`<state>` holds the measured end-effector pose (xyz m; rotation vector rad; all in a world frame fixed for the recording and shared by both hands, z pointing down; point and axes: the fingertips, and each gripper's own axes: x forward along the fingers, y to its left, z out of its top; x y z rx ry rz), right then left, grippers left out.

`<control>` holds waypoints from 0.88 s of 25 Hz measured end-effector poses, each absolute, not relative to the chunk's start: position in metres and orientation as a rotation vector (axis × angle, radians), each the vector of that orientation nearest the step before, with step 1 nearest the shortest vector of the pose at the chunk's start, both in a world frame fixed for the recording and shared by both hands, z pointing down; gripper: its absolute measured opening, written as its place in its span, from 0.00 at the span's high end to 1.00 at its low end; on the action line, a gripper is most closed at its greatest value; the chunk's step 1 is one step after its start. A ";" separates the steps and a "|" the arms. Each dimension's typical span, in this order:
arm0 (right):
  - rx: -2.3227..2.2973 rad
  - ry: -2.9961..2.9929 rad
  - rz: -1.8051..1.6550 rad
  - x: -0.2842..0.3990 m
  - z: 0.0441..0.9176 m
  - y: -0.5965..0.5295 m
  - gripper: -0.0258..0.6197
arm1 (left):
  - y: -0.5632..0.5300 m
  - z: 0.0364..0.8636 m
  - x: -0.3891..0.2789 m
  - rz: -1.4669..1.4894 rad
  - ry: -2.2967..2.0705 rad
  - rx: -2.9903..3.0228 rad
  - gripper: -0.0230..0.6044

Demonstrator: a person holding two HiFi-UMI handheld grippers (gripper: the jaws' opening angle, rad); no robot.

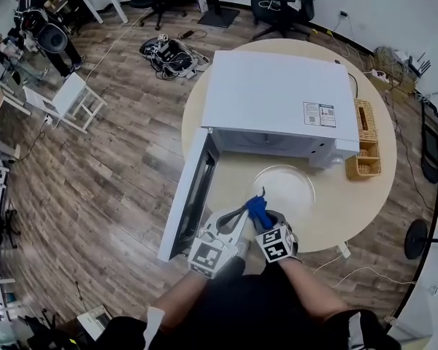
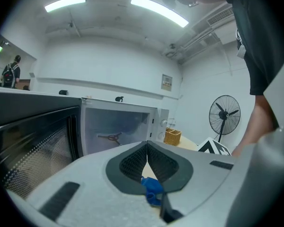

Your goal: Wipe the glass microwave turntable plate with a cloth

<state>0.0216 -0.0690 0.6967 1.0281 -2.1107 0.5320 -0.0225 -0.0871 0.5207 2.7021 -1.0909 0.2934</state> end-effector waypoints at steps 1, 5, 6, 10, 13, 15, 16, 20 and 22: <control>1.041 -2.102 0.531 0.028 0.697 -0.070 0.84 | -0.087 0.520 -0.021 0.290 -1.085 2.703 0.95; 1.107 -2.046 0.540 0.063 0.700 -0.071 0.84 | -0.087 0.522 -0.014 0.298 -1.060 2.722 0.95; 1.126 -2.032 0.541 0.072 0.700 -0.072 0.84 | -0.087 0.523 -0.012 0.299 -1.055 2.726 0.95; 1.196 -1.977 0.532 0.113 0.700 -0.071 0.83 | -0.087 0.522 -0.004 0.302 -1.030 2.740 0.95; 1.248 -1.924 0.526 0.142 0.700 -0.071 0.83 | -0.089 0.522 -0.001 0.303 -1.020 2.744 0.95; 1.288 -1.881 0.531 0.160 0.701 -0.071 0.83 | -0.090 0.522 0.001 0.302 -1.013 2.746 0.95; 1.306 -1.861 0.536 0.168 0.701 -0.071 0.83 | -0.090 0.521 0.003 0.302 -1.009 2.749 0.95; 1.331 -1.833 0.553 0.180 0.700 -0.073 0.83 | -0.091 0.518 0.008 0.300 -0.998 2.763 0.95; 1.360 -1.862 0.555 0.178 0.692 -0.076 0.83 | -0.092 0.516 0.010 0.294 -0.996 2.769 0.95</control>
